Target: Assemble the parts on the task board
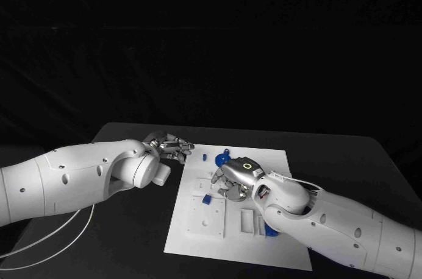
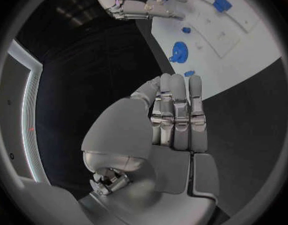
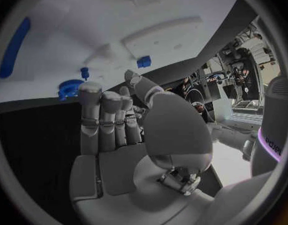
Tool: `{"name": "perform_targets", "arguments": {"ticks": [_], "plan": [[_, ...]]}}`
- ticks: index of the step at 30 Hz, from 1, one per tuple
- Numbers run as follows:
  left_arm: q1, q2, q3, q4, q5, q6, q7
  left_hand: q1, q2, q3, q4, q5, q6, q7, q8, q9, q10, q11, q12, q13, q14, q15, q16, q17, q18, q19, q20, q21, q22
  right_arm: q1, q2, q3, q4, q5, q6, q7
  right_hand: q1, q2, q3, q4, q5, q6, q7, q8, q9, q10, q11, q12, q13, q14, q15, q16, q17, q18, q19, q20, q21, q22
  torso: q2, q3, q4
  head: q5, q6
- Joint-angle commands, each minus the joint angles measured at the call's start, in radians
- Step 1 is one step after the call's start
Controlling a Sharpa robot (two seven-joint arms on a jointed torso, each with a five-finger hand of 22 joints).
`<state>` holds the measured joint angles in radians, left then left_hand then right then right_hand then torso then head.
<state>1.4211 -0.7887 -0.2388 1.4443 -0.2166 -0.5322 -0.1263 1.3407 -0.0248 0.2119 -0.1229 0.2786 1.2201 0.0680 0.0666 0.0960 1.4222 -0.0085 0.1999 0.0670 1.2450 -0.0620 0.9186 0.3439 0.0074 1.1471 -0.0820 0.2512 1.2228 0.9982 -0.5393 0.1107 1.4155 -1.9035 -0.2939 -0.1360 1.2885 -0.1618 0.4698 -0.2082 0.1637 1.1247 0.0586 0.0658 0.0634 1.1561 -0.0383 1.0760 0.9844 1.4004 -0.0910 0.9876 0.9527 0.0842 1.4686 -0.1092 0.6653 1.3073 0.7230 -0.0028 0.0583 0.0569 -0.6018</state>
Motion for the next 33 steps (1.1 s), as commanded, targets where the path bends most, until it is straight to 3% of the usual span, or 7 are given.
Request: {"name": "perform_targets", "arguments": {"ticks": [1,5,10,15,23,33], "plan": [[0.001,-0.002,0.0,0.003,0.031,-0.069,0.107,0.004,-0.001,-0.001,-0.006,0.004,0.007,0.002,-0.001,-0.007,0.006,-0.001,-0.01,0.0,0.006,0.001,-0.009,-0.002,0.013,0.004,0.001,-0.011,0.002,0.009,0.02,-0.017,-0.016,-0.011,0.117,0.082,-0.002,0.013,-0.008,-0.013,0.004,-0.008,-0.01,-0.004,-0.001,0.0,-0.008,0.004,0.003,-0.002,-0.008,0.004,0.003,-0.023,0.025,-0.01,0.008,0.079,0.002,-0.0021,0.0015,0.017,-0.006],[0.001,-0.005,0.0,0.005,0.05,-0.086,0.143,0.004,-0.001,-0.002,-0.011,0.002,0.008,0.004,-0.001,-0.015,0.005,0.001,-0.019,0.001,0.0,0.005,-0.035,-0.012,0.012,0.001,0.004,-0.034,-0.001,0.016,0.044,-0.034,-0.032,-0.027,0.13,0.09,-0.001,0.015,-0.015,-0.026,0.008,-0.021,-0.014,-0.005,-0.002,0.007,-0.011,0.011,0.011,0.0,-0.009,0.009,0.009,-0.024,0.025,-0.011,0.017,0.08,0.004,-0.0016,0.0024,0.027,-0.008],[0.002,-0.006,0.0,0.008,0.075,-0.095,0.168,0.009,-0.001,-0.004,-0.019,0.003,0.007,0.006,-0.001,-0.02,0.003,0.003,-0.025,0.001,0.002,0.006,-0.051,-0.015,0.013,0.005,0.005,-0.052,0.009,0.02,0.065,-0.044,-0.041,-0.04,0.131,0.092,0.0,0.019,-0.013,-0.036,0.008,-0.023,-0.015,-0.004,-0.002,0.01,-0.011,0.015,0.017,0.001,-0.01,0.012,0.013,-0.024,0.024,-0.012,0.023,0.08,0.005,-0.0049,0.007,0.032,-0.013],[0.004,-0.005,0.0,0.013,0.083,-0.097,0.18,0.011,0.002,-0.005,-0.028,0.001,0.006,0.007,-0.001,-0.021,0.0,0.004,-0.028,0.0,0.001,0.007,-0.059,-0.012,0.014,0.009,0.006,-0.072,0.034,0.023,0.077,-0.05,-0.043,-0.049,0.137,0.094,0.0,0.022,-0.008,-0.046,0.01,-0.025,-0.017,-0.005,-0.002,0.011,-0.012,0.016,0.02,0.002,-0.009,0.014,0.016,-0.024,0.023,-0.012,0.028,0.081,0.005,-0.0068,0.0064,0.034,-0.017],[0.007,-0.004,0.0,0.016,0.086,-0.099,0.184,0.012,0.006,-0.008,-0.034,0.002,0.008,0.008,-0.001,-0.021,0.0,0.004,-0.028,0.001,0.002,0.008,-0.065,-0.007,0.014,0.023,0.006,-0.109,0.068,0.027,0.081,-0.059,-0.046,-0.062,0.147,0.089,-0.01,0.029,0.006,-0.058,0.008,-0.007,-0.01,-0.004,-0.002,0.014,-0.009,0.024,0.031,0.003,-0.007,0.02,0.023,-0.024,0.021,-0.01,0.038,0.081,0.005,-0.0041,0.0043,0.04,-0.029],[0.009,-0.006,0.0,0.017,0.085,-0.096,0.183,0.015,0.005,-0.008,-0.038,0.002,0.009,0.008,0.0,-0.021,-0.001,0.004,-0.029,0.001,0.002,0.007,-0.068,-0.005,0.015,0.03,0.006,-0.13,0.088,0.028,0.073,-0.062,-0.038,-0.078,0.068,0.069,-0.013,0.021,0.001,-0.058,0.002,-0.018,-0.01,-0.004,-0.002,0.021,-0.009,0.032,0.039,0.007,-0.007,0.025,0.029,-0.021,0.022,-0.009,0.046,0.082,0.005,-0.0021,0.0039,0.043,-0.037]]}}
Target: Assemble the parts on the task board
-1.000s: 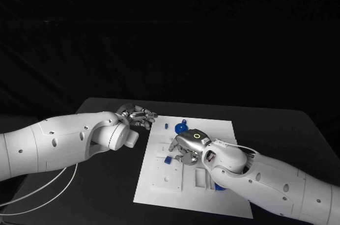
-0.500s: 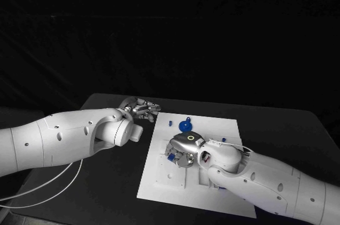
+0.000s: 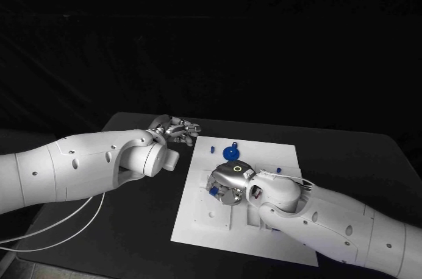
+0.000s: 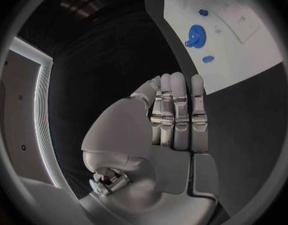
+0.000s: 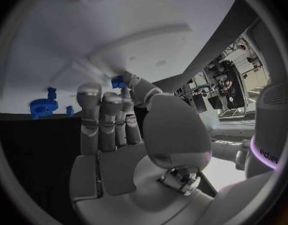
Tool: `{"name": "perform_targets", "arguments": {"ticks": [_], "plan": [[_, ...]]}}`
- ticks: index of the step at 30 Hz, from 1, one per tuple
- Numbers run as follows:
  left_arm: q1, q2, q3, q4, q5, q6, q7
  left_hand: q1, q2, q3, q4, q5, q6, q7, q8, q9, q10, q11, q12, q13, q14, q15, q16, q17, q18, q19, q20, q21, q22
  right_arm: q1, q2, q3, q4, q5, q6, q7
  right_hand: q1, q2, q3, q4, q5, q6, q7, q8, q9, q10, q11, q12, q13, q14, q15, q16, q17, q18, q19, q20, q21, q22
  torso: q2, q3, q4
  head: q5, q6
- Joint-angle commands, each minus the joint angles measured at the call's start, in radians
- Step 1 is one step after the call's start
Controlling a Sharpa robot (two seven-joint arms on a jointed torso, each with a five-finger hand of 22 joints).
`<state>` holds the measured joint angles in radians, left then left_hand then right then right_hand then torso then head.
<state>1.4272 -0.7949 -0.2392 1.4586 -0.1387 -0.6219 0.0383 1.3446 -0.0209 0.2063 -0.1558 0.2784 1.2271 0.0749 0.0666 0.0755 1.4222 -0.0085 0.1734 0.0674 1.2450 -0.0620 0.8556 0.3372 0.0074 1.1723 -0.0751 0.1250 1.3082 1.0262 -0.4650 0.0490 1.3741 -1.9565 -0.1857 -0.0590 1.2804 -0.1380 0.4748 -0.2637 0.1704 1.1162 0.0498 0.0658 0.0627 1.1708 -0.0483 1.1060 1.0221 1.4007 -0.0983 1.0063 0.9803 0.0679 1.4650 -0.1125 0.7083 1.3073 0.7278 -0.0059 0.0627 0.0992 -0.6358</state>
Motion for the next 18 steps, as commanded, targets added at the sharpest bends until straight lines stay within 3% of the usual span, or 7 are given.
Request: {"name": "perform_targets", "arguments": {"ticks": [1,10,15,18], "plan": [[0.003,0.0,0.001,0.003,0.007,-0.007,0.018,0.011,0.001,-0.002,-0.005,0.002,0.002,0.001,0.0,0.0,-0.001,0.004,-0.002,0.0,0.002,0.007,-0.005,0.002,0.015,0.005,-0.001,-0.004,0.003,0.0,-0.003,0.0,0.005,-0.025,-0.051,-0.009,-0.004,-0.005,-0.009,-0.001,-0.005,-0.017,-0.003,-0.004,-0.001,0.007,0.0,0.001,0.001,0.007,0.0,0.006,0.002,-0.004,0.026,-0.006,0.004,0.082,0.0,0.0012,-0.0005,0.001,-0.003],[0.003,-0.002,0.001,0.001,0.005,-0.005,0.015,0.011,0.0,-0.003,-0.009,-0.001,0.002,0.002,-0.001,-0.001,-0.004,0.005,-0.003,0.0,0.0,0.008,-0.008,0.002,0.015,0.015,0.0,-0.032,0.017,-0.001,-0.016,-0.001,0.017,-0.016,-0.155,-0.012,0.007,-0.019,-0.043,0.011,-0.015,-0.058,-0.018,-0.004,-0.001,0.026,-0.009,0.016,0.02,0.016,-0.008,0.016,0.02,-0.004,0.032,-0.013,0.024,0.085,0.0,0.0014,-0.0011,-0.001,0.001],[0.003,-0.002,0.0,0.001,0.004,-0.004,0.013,0.011,0.0,-0.003,-0.009,-0.001,0.002,0.002,-0.001,-0.001,-0.004,0.005,-0.003,0.0,0.0,0.008,-0.008,0.002,0.015,0.015,0.0,-0.032,0.017,-0.001,-0.026,-0.001,0.023,-0.013,-0.152,-0.013,0.008,-0.019,-0.05,0.016,-0.02,-0.055,-0.017,-0.004,0.0,0.026,-0.008,0.015,0.022,0.016,-0.007,0.014,0.022,-0.005,0.032,-0.013,0.022,0.084,-0.001,0.0016,-0.0006,-0.001,-0.002],[0.003,-0.003,0.0,0.001,0.004,-0.004,0.012,0.013,-0.001,-0.003,-0.01,-0.003,0.001,0.002,-0.001,-0.001,-0.005,0.005,-0.004,0.0,0.0,0.008,-0.009,0.002,0.015,0.016,0.0,-0.034,0.018,-0.001,-0.033,-0.001,0.028,-0.009,-0.143,-0.013,0.009,-0.017,-0.054,0.019,-0.021,-0.034,-0.008,-0.004,-0.001,0.025,-0.004,0.016,0.024,0.016,-0.006,0.014,0.024,-0.005,0.032,-0.012,0.023,0.085,-0.001,0.001,-0.0012,-0.003,-0.005]]}}
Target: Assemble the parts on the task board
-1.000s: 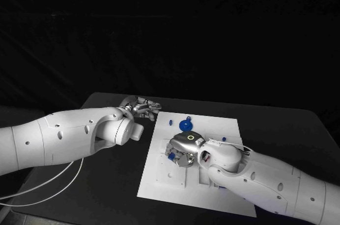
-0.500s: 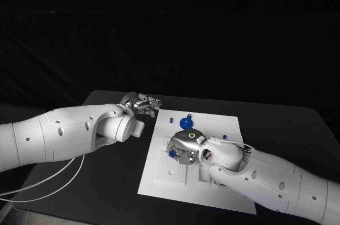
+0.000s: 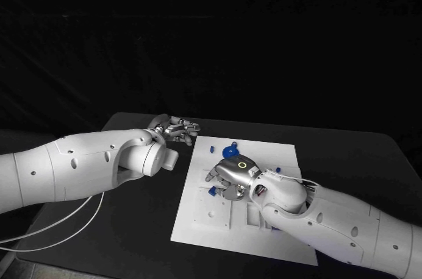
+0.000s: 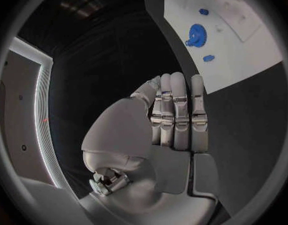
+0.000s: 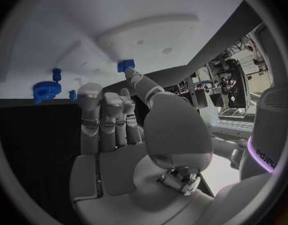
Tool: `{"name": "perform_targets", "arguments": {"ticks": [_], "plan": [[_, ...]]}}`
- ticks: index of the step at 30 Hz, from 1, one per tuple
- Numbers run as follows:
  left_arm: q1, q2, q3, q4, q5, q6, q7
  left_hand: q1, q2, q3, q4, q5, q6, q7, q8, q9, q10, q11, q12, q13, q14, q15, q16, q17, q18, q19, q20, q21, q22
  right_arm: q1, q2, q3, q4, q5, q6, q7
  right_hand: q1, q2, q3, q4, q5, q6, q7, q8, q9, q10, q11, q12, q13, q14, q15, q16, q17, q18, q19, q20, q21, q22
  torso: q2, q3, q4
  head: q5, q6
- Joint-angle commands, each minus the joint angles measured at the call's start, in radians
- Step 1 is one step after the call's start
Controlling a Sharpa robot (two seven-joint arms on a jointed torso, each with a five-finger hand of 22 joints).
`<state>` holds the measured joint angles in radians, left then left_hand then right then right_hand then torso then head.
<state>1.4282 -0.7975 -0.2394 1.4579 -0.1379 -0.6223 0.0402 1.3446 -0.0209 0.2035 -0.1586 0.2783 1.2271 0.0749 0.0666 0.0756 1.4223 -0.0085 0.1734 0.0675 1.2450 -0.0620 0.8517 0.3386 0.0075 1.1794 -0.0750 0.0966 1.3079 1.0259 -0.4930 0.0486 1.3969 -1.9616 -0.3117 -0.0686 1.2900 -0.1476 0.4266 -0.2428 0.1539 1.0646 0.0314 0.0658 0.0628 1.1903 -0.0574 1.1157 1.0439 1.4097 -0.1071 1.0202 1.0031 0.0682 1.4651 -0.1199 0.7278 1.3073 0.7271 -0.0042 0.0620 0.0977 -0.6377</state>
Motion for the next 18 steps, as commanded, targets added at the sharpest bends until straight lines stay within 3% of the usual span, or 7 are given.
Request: {"name": "perform_targets", "arguments": {"ticks": [1,4,6,9,18], "plan": [[0.002,0.0,0.001,0.002,0.003,-0.003,0.009,0.013,-0.001,0.0,-0.008,-0.003,0.001,0.002,-0.001,-0.001,-0.005,0.005,-0.004,0.0,0.0,0.008,-0.005,0.001,0.015,0.009,0.0,-0.005,0.018,0.0,-0.008,0.0,0.007,-0.002,-0.013,-0.003,-0.001,-0.006,-0.005,-0.001,-0.008,0.036,0.02,-0.004,-0.001,0.006,0.01,0.008,0.005,0.007,0.006,0.0,0.002,-0.005,0.032,-0.003,0.005,0.085,0.0,-0.0008,-0.0005,-0.002,-0.004],[0.002,-0.001,0.0,0.002,0.002,-0.002,0.008,0.015,-0.001,0.0,-0.009,-0.004,0.001,0.003,-0.001,-0.001,-0.005,0.005,-0.004,0.0,0.0,0.008,-0.006,0.001,0.015,0.009,0.0,-0.006,0.019,-0.001,-0.012,0.0,0.011,0.0,0.001,-0.003,-0.004,-0.002,-0.003,0.001,-0.011,0.068,0.024,-0.004,0.0,0.007,0.014,0.013,0.01,0.008,0.01,0.001,0.005,-0.003,0.032,0.001,0.007,0.086,0.0,-0.0008,-0.0008,-0.003,-0.009],[0.002,-0.001,0.0,0.002,0.002,-0.002,0.008,0.015,-0.001,0.0,-0.009,-0.004,0.001,0.003,-0.001,-0.001,-0.005,0.005,-0.004,0.0,0.0,0.008,-0.006,0.001,0.015,0.009,0.0,-0.006,0.019,-0.001,-0.014,0.0,0.013,0.0,0.011,-0.002,-0.01,0.0,-0.006,0.005,-0.011,0.106,0.035,-0.005,-0.001,0.012,0.032,0.021,0.018,0.01,0.022,0.004,0.008,0.0,0.032,0.011,0.012,0.086,0.0,-0.0008,-0.0009,-0.002,-0.008],[0.002,-0.001,0.0,0.002,0.002,-0.002,0.007,0.015,-0.002,0.0,-0.009,-0.003,0.0,0.003,-0.001,-0.001,-0.006,0.005,-0.004,0.0,0.0,0.008,-0.006,0.001,0.015,0.009,0.0,-0.006,0.019,-0.001,-0.016,0.0,0.017,0.001,0.028,-0.002,-0.01,0.003,-0.018,0.01,-0.006,0.135,0.038,-0.003,0.0,0.015,0.042,0.026,0.022,0.011,0.028,0.007,0.011,0.005,0.033,0.018,0.016,0.087,0.0,-0.0009,0.0001,-0.003,-0.01],[0.002,0.0,0.0,0.001,0.002,0.002,0.007,0.017,-0.002,0.001,-0.01,-0.003,0.0,0.003,-0.001,-0.001,-0.006,0.005,-0.005,0.0,0.0,0.008,-0.006,0.0,0.015,0.01,-0.001,-0.007,0.02,-0.001,-0.019,-0.002,0.019,0.001,0.071,-0.006,-0.008,0.009,-0.03,0.011,-0.003,0.153,0.04,-0.004,0.0,0.013,0.045,0.028,0.022,0.01,0.032,0.009,0.014,0.009,0.03,0.024,0.019,0.088,0.0,-0.0014,-0.0001,-0.003,-0.011]]}}
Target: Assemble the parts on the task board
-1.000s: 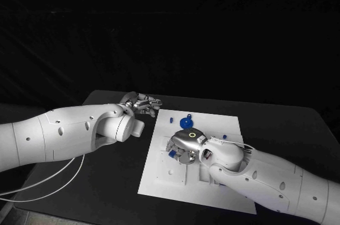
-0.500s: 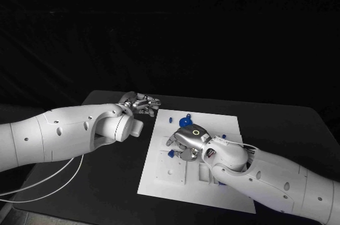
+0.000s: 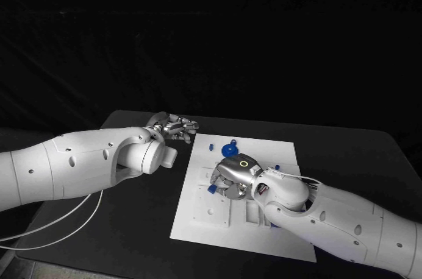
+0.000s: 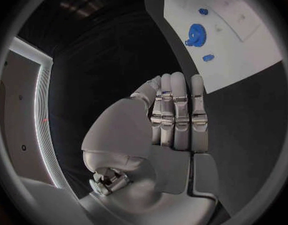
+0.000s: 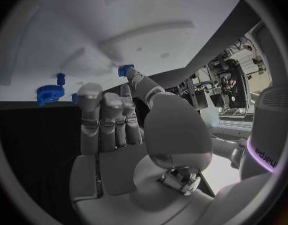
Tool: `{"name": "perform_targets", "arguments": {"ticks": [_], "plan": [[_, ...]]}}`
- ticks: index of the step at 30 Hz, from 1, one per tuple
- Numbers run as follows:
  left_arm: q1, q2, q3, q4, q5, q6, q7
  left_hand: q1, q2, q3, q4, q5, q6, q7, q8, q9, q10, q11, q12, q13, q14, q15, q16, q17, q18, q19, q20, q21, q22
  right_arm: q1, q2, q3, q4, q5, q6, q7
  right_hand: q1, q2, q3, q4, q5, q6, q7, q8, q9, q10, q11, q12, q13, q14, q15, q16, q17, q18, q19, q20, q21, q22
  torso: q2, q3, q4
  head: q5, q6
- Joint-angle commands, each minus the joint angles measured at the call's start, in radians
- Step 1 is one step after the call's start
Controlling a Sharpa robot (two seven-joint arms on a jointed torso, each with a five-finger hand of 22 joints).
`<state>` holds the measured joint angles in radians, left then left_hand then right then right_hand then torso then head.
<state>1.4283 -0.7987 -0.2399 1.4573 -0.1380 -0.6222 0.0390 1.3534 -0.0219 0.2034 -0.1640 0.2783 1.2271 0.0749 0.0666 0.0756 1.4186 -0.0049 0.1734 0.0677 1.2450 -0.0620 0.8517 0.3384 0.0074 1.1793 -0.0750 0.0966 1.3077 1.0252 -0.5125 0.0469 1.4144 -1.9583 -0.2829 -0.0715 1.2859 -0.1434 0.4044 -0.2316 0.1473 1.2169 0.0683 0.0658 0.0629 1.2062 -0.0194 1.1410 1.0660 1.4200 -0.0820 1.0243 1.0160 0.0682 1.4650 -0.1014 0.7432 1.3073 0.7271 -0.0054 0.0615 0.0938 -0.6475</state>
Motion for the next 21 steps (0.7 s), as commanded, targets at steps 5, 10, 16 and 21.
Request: {"name": "perform_targets", "arguments": {"ticks": [5,10,16,21], "plan": [[0.002,0.002,0.001,0.003,0.002,0.002,0.008,0.009,-0.001,0.001,-0.006,-0.004,0.001,0.003,-0.001,-0.001,-0.003,0.002,-0.005,0.0,-0.001,0.008,-0.007,0.001,0.016,0.01,-0.001,-0.007,0.021,-0.002,0.01,-0.004,-0.005,-0.002,0.053,-0.007,-0.004,0.007,-0.011,0.001,0.0,-0.001,0.003,-0.005,-0.001,-0.004,0.008,0.002,-0.002,-0.002,0.008,0.004,0.0,0.009,0.029,0.006,0.004,0.087,0.0,-0.0004,0.002,-0.003,-0.001],[0.002,0.002,0.0,0.004,0.002,0.003,0.008,0.01,-0.001,0.001,-0.007,-0.004,0.0,0.004,-0.001,-0.001,-0.004,0.002,-0.005,0.0,-0.002,0.009,-0.008,0.0,0.016,0.009,0.0,-0.006,0.021,-0.003,0.017,-0.008,-0.012,-0.003,0.054,-0.01,-0.003,0.008,-0.012,0.001,-0.004,-0.011,0.006,-0.005,-0.001,-0.006,0.01,0.0,-0.004,-0.002,0.009,0.004,0.0,0.011,0.028,0.007,0.002,0.087,0.001,-0.0008,0.0035,-0.003,-0.003],[0.002,0.002,0.0,0.004,0.002,0.004,0.007,0.01,-0.001,0.001,-0.007,-0.004,0.0,0.004,-0.001,-0.001,-0.004,0.002,-0.005,0.0,-0.002,0.009,-0.008,0.0,0.016,0.009,0.0,-0.006,0.021,-0.007,0.025,-0.013,-0.018,-0.003,0.045,-0.016,-0.004,0.008,-0.012,0.002,-0.002,-0.025,0.008,-0.005,-0.001,-0.007,0.011,-0.001,-0.006,-0.003,0.008,0.002,-0.002,0.012,0.028,0.007,-0.001,0.086,0.001,0.0009,0.0024,-0.001,-0.004],[0.002,0.002,0.0,0.004,0.002,0.005,0.006,0.009,-0.001,0.001,-0.006,-0.004,-0.001,0.004,-0.001,-0.001,-0.004,0.002,-0.006,0.0,-0.002,0.009,-0.008,0.0,0.016,0.009,0.0,-0.006,0.021,-0.008,0.031,-0.015,-0.024,-0.004,0.047,-0.019,-0.005,0.007,-0.009,0.004,-0.006,-0.039,0.006,-0.004,-0.001,-0.007,0.009,-0.002,-0.008,-0.003,0.007,0.001,-0.003,0.013,0.029,0.007,-0.002,0.085,0.0,-0.0002,0.0021,0.0,-0.004]]}}
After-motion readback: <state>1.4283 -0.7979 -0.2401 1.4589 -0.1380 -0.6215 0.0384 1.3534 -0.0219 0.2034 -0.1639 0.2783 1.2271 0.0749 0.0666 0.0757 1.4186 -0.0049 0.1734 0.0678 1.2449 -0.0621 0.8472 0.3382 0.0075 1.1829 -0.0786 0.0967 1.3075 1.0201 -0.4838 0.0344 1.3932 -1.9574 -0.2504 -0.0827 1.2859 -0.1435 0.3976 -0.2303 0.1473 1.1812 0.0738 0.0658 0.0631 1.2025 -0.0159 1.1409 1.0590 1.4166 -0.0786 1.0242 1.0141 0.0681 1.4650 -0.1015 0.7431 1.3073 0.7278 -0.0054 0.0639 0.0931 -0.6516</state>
